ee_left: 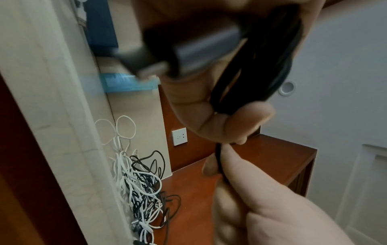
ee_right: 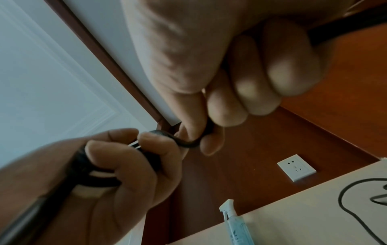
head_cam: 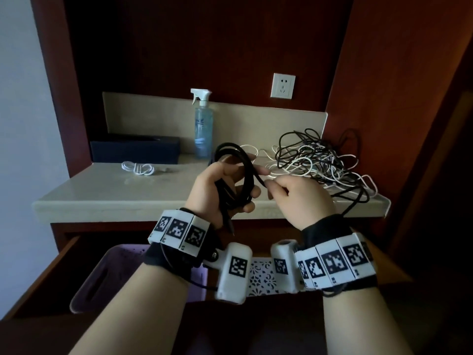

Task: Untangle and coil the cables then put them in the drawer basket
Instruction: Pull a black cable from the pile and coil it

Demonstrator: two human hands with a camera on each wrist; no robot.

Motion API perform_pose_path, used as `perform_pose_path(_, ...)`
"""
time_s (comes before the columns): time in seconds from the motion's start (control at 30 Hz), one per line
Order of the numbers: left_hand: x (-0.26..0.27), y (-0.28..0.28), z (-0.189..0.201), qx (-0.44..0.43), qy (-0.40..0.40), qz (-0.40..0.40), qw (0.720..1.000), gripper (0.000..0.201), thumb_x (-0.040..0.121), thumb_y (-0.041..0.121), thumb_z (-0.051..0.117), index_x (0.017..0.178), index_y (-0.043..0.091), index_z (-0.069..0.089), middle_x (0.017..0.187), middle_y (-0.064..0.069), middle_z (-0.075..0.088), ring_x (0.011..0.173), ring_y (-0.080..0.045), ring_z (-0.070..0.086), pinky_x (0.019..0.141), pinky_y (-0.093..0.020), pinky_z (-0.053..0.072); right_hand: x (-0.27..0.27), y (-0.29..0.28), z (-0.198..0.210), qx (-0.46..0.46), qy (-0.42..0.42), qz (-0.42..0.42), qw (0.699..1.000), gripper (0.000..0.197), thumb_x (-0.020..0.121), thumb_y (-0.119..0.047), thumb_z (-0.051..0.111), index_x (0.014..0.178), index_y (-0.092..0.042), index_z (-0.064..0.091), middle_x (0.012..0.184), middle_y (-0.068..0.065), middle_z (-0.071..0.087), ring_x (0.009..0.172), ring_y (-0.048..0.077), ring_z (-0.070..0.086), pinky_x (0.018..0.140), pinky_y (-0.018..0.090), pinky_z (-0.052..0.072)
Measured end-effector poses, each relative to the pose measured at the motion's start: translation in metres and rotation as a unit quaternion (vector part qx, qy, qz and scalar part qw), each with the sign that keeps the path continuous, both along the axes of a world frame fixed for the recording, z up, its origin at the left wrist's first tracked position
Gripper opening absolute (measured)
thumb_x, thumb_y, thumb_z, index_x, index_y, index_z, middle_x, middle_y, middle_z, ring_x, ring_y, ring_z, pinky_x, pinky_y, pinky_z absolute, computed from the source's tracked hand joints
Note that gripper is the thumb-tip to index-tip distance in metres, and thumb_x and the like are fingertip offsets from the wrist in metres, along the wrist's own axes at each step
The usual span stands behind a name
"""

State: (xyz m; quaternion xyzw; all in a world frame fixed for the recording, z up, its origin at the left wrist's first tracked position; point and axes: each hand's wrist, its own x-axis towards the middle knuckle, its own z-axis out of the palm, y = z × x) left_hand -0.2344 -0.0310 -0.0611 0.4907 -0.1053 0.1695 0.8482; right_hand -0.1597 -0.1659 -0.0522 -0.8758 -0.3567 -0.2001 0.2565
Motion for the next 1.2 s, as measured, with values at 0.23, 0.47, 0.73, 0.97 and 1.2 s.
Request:
perform_pose_path(0.23, 0.004, -0.016, -0.016, -0.005, 0.018, 0.064, 0.998, 0.033, 0.074, 0.027, 0.043, 0.098, 0.006, 0.053, 0.082, -0.011, 0.055, 0.062, -0.023, 0.045, 0.046, -0.024, 0.032, 0.003, -0.014, -0.012, -0.034, 0.052, 0.045, 0.997, 0.034, 0.095, -0.041, 0.042, 0.078, -0.021, 0.064, 0.062, -0.003, 0.049, 0.07, 0.019, 0.049, 0.056, 0.028, 0.033)
perform_pose_path(0.47, -0.003, -0.012, -0.028, 0.003, 0.015, 0.085, 0.996, 0.031, 0.074, 0.025, 0.043, 0.097, 0.007, 0.053, 0.083, -0.01, 0.056, 0.063, -0.022, 0.047, 0.047, -0.026, 0.032, 0.007, -0.015, -0.016, -0.091, 0.037, 0.085, 0.992, 0.036, 0.093, -0.043, 0.043, 0.077, -0.021, 0.067, 0.069, 0.001, 0.058, 0.068, 0.017, 0.053, 0.055, 0.027, 0.033)
perform_pose_path(0.73, -0.014, 0.012, -0.028, -0.084, 0.055, 0.201, 0.974, 0.024, 0.089, 0.022, 0.032, 0.087, 0.01, 0.053, 0.079, -0.007, 0.057, 0.063, -0.02, 0.05, 0.053, -0.026, 0.041, 0.02, -0.022, -0.03, -0.044, 0.066, 0.111, 0.991, 0.027, 0.097, -0.036, 0.038, 0.089, -0.024, 0.061, 0.066, -0.004, 0.053, 0.064, 0.012, 0.051, 0.058, 0.027, 0.038)
perform_pose_path(0.97, -0.026, 0.019, -0.023, -0.169, 0.018, 0.222, 0.96, 0.019, 0.092, 0.022, 0.036, 0.085, 0.009, 0.048, 0.072, -0.007, 0.051, 0.076, -0.024, 0.056, 0.095, -0.04, 0.045, 0.017, -0.027, -0.028, -0.039, -0.02, 0.083, 0.996, 0.024, 0.092, -0.042, 0.047, 0.096, -0.031, 0.068, 0.085, -0.007, 0.067, 0.084, 0.013, 0.053, 0.085, 0.024, 0.027)
perform_pose_path(1.2, -0.031, 0.032, -0.028, -0.15, 0.05, 0.304, 0.939, 0.014, 0.095, 0.026, 0.041, 0.085, 0.017, 0.046, 0.066, 0.001, 0.045, 0.059, -0.013, 0.044, 0.061, -0.027, 0.04, 0.015, -0.041, -0.024, -0.003, -0.042, 0.13, 0.991, 0.022, 0.084, -0.035, 0.061, 0.09, -0.017, 0.07, 0.092, 0.0, 0.066, 0.092, 0.011, 0.038, 0.092, 0.019, 0.019)
